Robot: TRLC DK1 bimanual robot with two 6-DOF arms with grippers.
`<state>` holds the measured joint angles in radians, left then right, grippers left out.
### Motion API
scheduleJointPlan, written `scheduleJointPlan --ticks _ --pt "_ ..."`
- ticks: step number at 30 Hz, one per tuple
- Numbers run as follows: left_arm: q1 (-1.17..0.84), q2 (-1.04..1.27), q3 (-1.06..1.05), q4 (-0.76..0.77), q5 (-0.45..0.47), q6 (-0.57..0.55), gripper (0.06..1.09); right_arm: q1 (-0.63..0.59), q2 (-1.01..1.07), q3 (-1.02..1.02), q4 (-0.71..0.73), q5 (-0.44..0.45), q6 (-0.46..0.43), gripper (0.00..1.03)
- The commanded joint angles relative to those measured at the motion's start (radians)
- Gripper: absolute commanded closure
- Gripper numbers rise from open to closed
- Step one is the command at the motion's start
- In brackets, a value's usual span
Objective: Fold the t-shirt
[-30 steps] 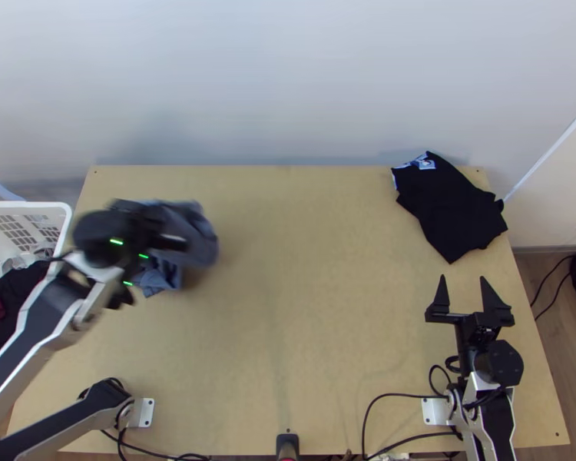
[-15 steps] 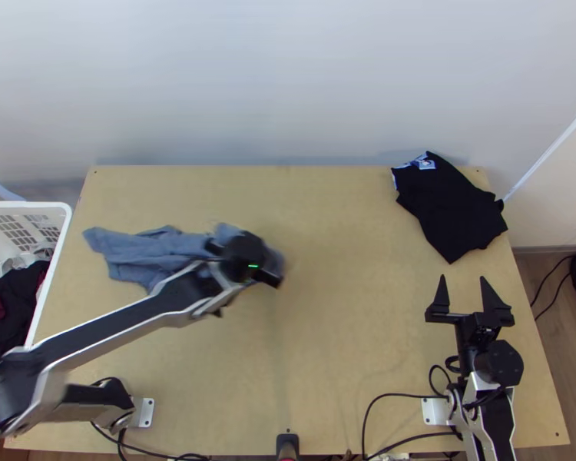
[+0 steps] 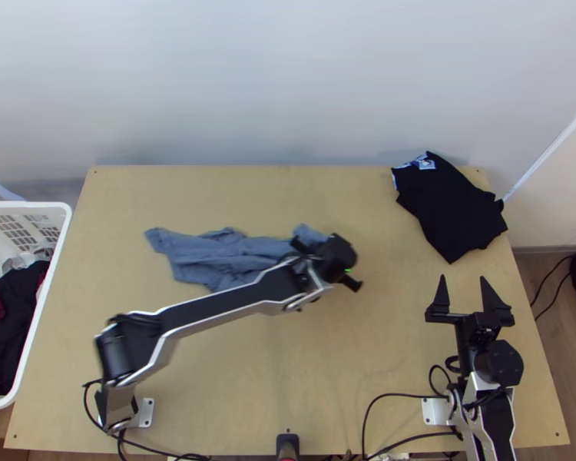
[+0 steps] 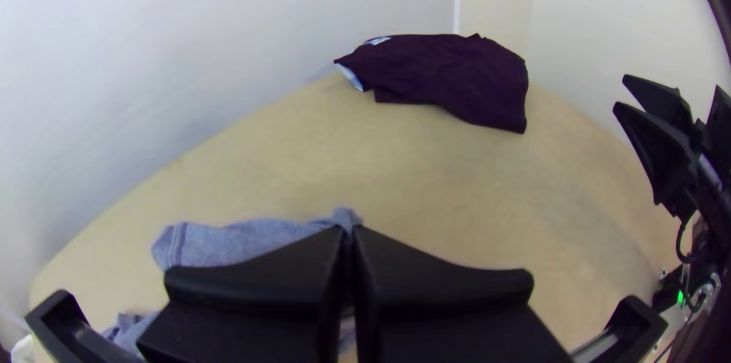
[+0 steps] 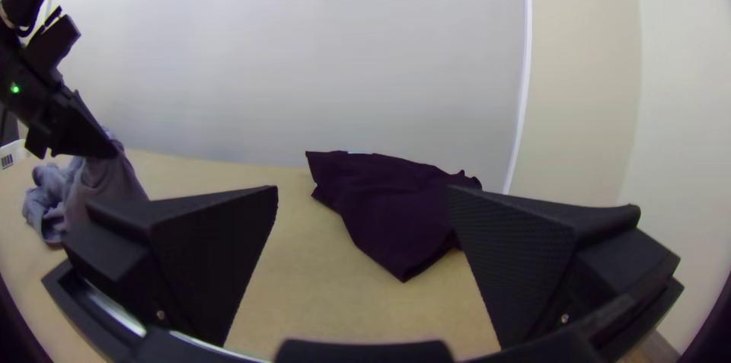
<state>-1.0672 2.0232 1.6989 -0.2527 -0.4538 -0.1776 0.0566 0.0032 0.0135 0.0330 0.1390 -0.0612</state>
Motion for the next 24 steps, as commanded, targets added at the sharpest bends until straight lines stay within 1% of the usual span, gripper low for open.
scheduleJointPlan --ticks 1,2,3,4,11,15,18,20,21,23,24 --pt "0.000 0.092 0.137 -0.059 -0.003 -0.023 0.61 -0.004 -0.005 -0.009 -0.015 0.002 -0.017 0.03" --pt "0.000 0.109 0.174 -0.092 -0.005 -0.023 0.40 -0.004 -0.005 -0.009 -0.015 0.002 -0.017 0.03" --pt "0.000 0.115 0.206 -0.114 -0.006 -0.023 0.16 -0.004 -0.005 -0.009 -0.015 0.002 -0.017 0.03" --pt "0.001 0.115 0.225 -0.122 -0.005 -0.023 0.09 -0.004 -0.005 -0.009 -0.015 0.002 -0.017 0.03" --pt "0.046 0.026 0.263 -0.129 0.009 -0.020 0.09 -0.004 -0.005 -0.009 -0.015 0.002 -0.017 0.03" --pt "0.095 -0.061 0.260 -0.181 0.026 -0.022 0.09 -0.004 -0.005 -0.009 -0.015 0.001 -0.017 0.03" --pt "0.139 -0.119 0.260 -0.264 0.066 -0.022 0.09 -0.004 -0.005 -0.009 -0.015 0.002 -0.017 0.03" --pt "0.174 -0.153 0.257 -0.336 0.130 -0.022 0.09 -0.004 -0.005 -0.009 -0.015 0.002 -0.017 0.03" --pt "0.188 -0.173 0.252 -0.364 0.141 -0.020 0.09 -0.004 -0.005 -0.009 -0.015 0.002 -0.017 0.03" --pt "0.220 -0.213 0.231 -0.419 0.199 -0.022 0.09 -0.004 -0.005 -0.009 -0.015 0.002 -0.017 0.03" --pt "0.239 -0.241 0.209 -0.433 0.214 -0.020 0.09 -0.004 -0.005 -0.009 -0.015 0.002 -0.017 0.03"
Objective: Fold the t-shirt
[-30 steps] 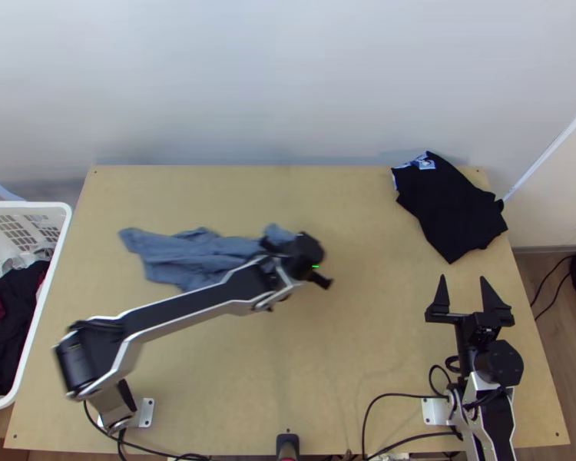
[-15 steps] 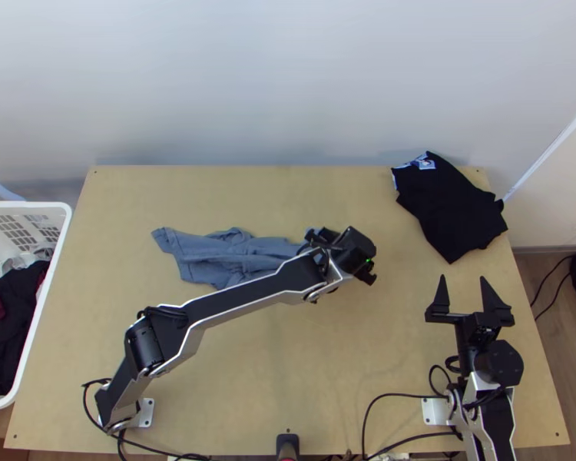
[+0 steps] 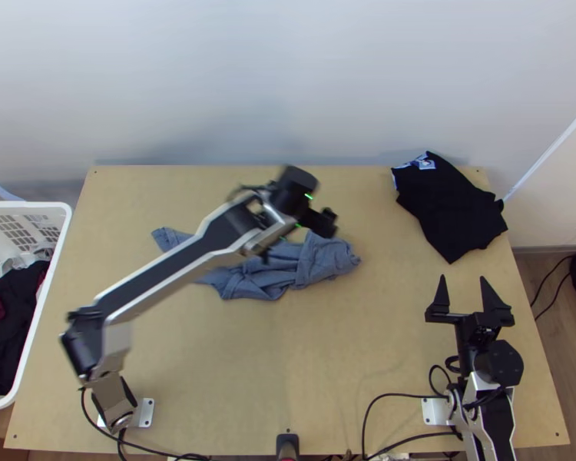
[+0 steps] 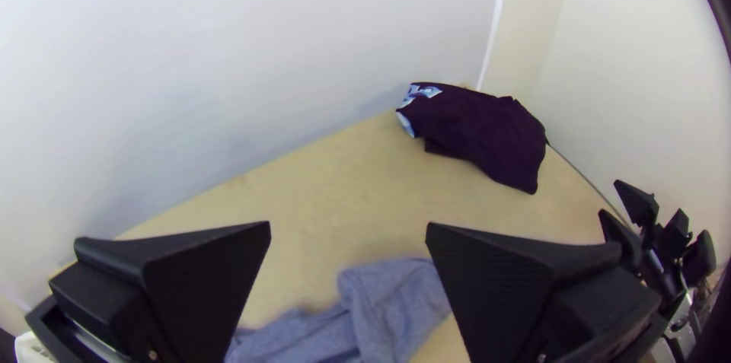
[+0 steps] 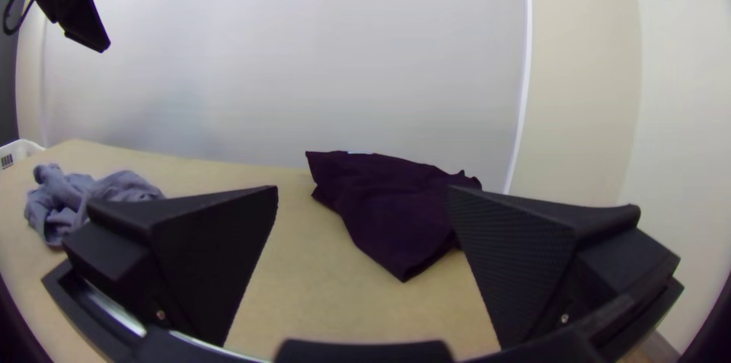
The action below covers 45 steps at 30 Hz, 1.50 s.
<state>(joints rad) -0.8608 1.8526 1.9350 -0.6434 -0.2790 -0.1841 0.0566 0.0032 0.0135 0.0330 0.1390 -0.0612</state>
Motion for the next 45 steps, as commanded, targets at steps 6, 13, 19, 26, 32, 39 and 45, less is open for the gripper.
scheduleJointPlan --ticks 6,13,19,26,32,39,45 --pt "0.129 -0.222 -0.140 -0.139 0.121 -0.014 0.09 -0.004 -0.005 -0.009 -0.015 0.002 -0.017 0.03" --pt "0.223 -0.309 -0.149 -0.322 0.244 -0.009 0.09 -0.004 -0.005 -0.009 -0.015 0.002 -0.017 0.03" --pt "0.396 -0.351 -0.220 -0.369 0.284 -0.009 0.09 -0.003 -0.005 -0.009 -0.015 0.001 -0.005 0.03" --pt "0.552 -0.408 -0.294 -0.369 0.284 -0.008 0.09 0.028 -0.005 -0.007 -0.019 -0.006 0.047 0.03" --pt "0.603 -0.434 -0.354 -0.354 0.299 -0.021 0.09 0.083 0.031 0.043 -0.068 -0.019 -0.134 0.03" --pt "0.617 -0.458 -0.444 -0.262 0.370 -0.040 0.09 0.249 0.242 0.236 -0.200 -0.019 -0.161 0.03" --pt "0.611 -0.490 -0.544 -0.168 0.394 -0.072 0.09 0.436 0.515 0.419 -0.234 -0.016 -0.098 0.03"
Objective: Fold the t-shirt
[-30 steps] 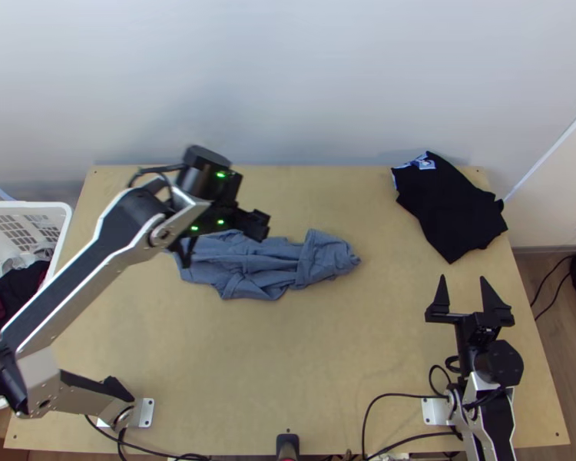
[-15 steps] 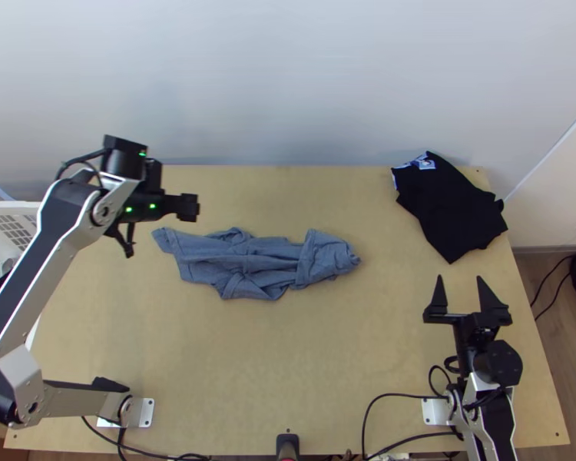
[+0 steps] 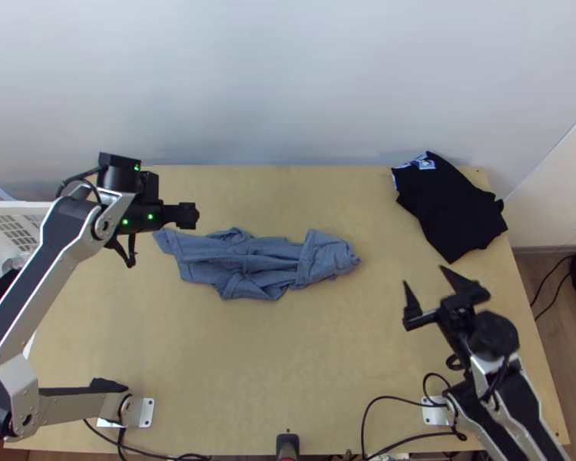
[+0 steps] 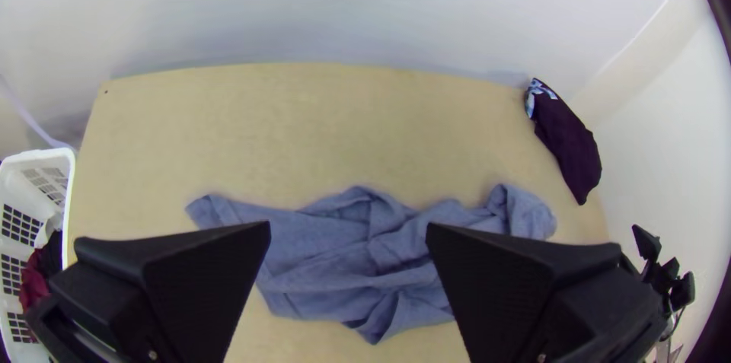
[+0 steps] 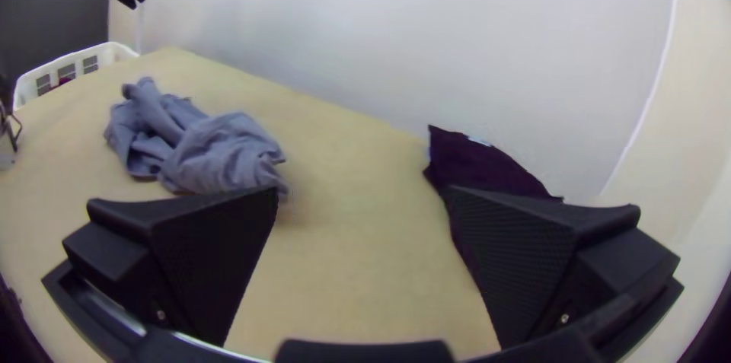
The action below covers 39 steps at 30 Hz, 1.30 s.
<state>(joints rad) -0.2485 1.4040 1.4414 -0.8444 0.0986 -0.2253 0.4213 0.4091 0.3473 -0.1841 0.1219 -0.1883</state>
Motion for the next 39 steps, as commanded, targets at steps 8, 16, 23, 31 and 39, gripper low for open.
scheduleJointPlan --ticks 8,16,23,31,39 --pt "0.045 -0.154 -0.202 0.126 0.016 -0.071 0.09 0.280 0.531 0.397 -0.114 -0.001 0.190 0.03" --pt "0.127 -0.284 -0.352 0.180 0.021 -0.083 0.09 0.364 0.875 0.622 -0.193 -0.001 0.412 0.04" --pt "0.196 -0.350 -0.381 0.174 0.050 -0.074 0.09 0.361 1.106 0.842 -0.385 0.002 0.774 0.04" --pt "0.203 -0.364 -0.372 0.159 0.059 -0.074 0.09 0.396 1.231 1.016 -0.574 -0.019 0.958 0.04" --pt "0.216 -0.369 -0.345 0.125 0.059 -0.074 0.09 0.401 1.298 1.101 -0.650 -0.126 1.040 0.16"
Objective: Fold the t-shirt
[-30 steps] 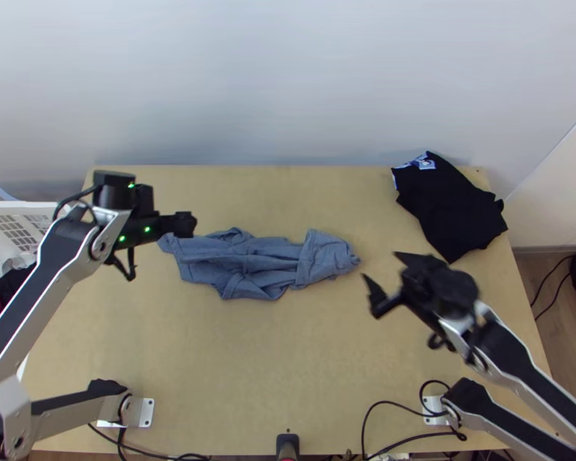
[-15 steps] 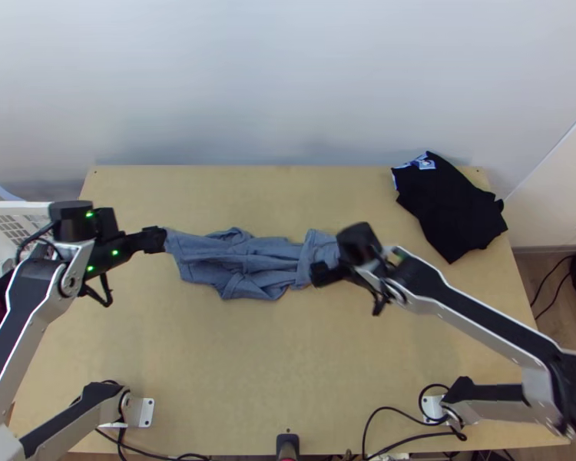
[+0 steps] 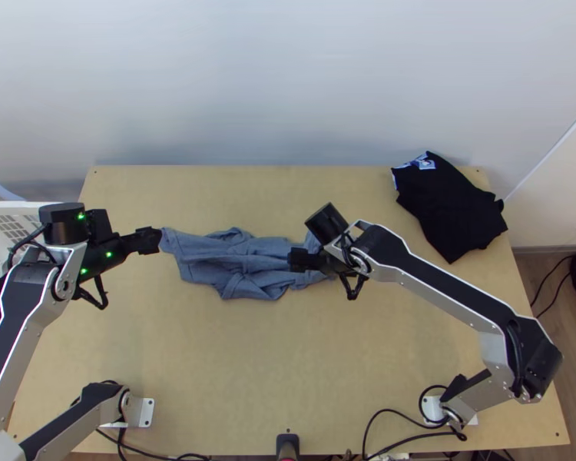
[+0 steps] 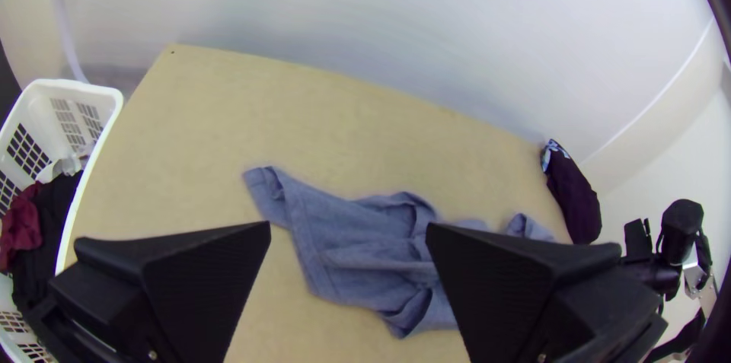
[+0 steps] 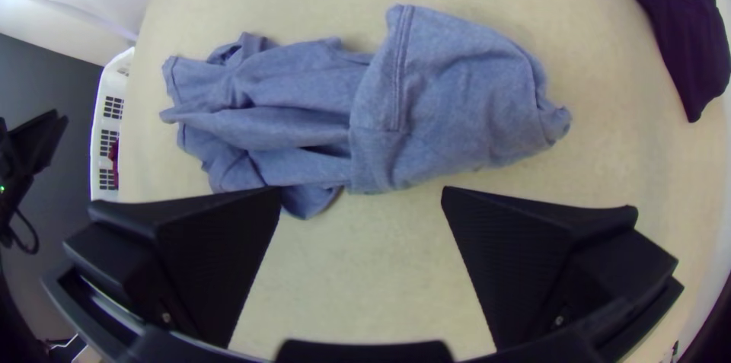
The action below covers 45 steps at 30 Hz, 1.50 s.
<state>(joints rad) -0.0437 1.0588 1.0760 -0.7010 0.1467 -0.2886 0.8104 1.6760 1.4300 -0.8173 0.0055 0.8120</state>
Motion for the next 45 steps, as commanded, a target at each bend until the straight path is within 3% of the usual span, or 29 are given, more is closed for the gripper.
scheduleJointPlan --ticks 1,5,6,24,43,44,45 --pt "0.016 -0.023 0.024 -0.023 0.011 -0.011 0.09 0.013 0.037 0.020 -0.014 -0.010 0.039 0.20" --pt "0.030 -0.029 0.038 -0.040 0.011 -0.011 0.09 0.010 0.060 0.018 0.012 -0.009 0.038 0.53" --pt "0.030 -0.031 0.039 -0.045 0.011 -0.011 0.09 0.007 0.068 0.015 0.024 -0.009 0.038 0.56" --pt "0.036 -0.016 0.078 -0.057 0.013 -0.012 0.09 -0.105 0.165 0.027 0.110 -0.007 -0.022 0.56" --pt "0.036 0.035 0.104 -0.049 0.013 -0.015 0.09 -0.073 0.241 0.040 0.141 -0.009 -0.020 0.56" --pt "0.036 0.036 0.102 -0.048 0.013 -0.015 0.09 -0.071 0.246 0.041 0.141 -0.007 -0.022 0.59" --pt "0.036 0.038 0.102 -0.048 0.013 -0.015 0.09 -0.073 0.249 0.041 0.148 -0.006 -0.024 0.69"
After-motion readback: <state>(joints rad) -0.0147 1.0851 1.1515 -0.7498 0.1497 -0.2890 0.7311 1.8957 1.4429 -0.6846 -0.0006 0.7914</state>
